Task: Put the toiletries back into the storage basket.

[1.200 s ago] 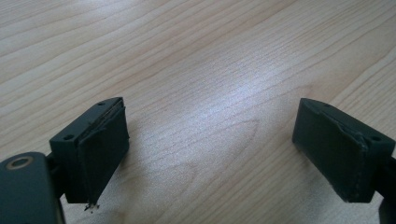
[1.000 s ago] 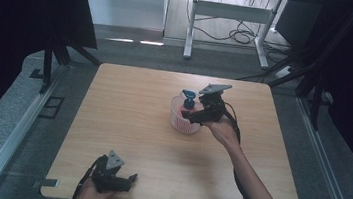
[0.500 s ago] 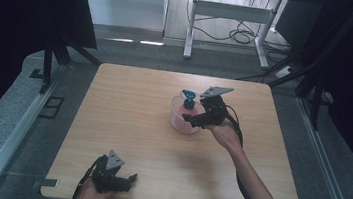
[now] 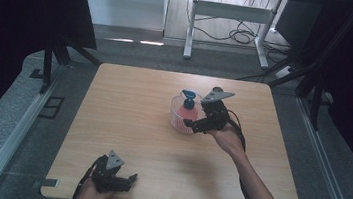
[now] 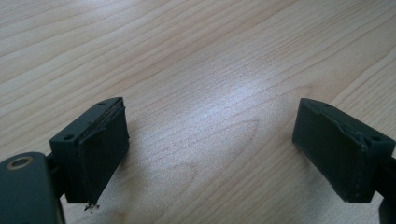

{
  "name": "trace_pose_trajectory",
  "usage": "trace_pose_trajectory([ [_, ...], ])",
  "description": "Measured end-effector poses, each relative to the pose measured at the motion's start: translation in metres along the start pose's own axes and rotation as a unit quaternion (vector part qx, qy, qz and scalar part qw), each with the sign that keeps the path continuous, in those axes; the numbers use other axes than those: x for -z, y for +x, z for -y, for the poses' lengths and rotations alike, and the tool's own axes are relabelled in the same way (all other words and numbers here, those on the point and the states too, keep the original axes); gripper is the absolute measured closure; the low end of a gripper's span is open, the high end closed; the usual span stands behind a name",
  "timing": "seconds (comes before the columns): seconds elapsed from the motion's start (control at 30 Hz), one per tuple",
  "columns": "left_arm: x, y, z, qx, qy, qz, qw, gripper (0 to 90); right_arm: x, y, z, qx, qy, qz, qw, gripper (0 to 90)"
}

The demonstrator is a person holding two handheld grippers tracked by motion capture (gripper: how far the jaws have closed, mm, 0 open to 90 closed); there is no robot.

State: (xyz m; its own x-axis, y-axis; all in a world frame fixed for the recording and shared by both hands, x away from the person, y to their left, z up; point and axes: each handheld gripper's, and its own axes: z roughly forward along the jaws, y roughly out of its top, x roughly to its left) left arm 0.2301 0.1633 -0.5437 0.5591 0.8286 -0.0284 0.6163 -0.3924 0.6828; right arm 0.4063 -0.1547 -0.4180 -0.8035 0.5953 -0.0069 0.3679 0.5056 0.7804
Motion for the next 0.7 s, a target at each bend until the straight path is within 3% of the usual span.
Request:
trace_pose_trajectory([
  [0.7, 0.000, 0.000, 0.000, 0.000, 0.000, 0.000, 1.0000, 10.3, 0.014, 0.006, 0.024, -0.002, 0.007, -0.003, 1.0000, 3.1],
])
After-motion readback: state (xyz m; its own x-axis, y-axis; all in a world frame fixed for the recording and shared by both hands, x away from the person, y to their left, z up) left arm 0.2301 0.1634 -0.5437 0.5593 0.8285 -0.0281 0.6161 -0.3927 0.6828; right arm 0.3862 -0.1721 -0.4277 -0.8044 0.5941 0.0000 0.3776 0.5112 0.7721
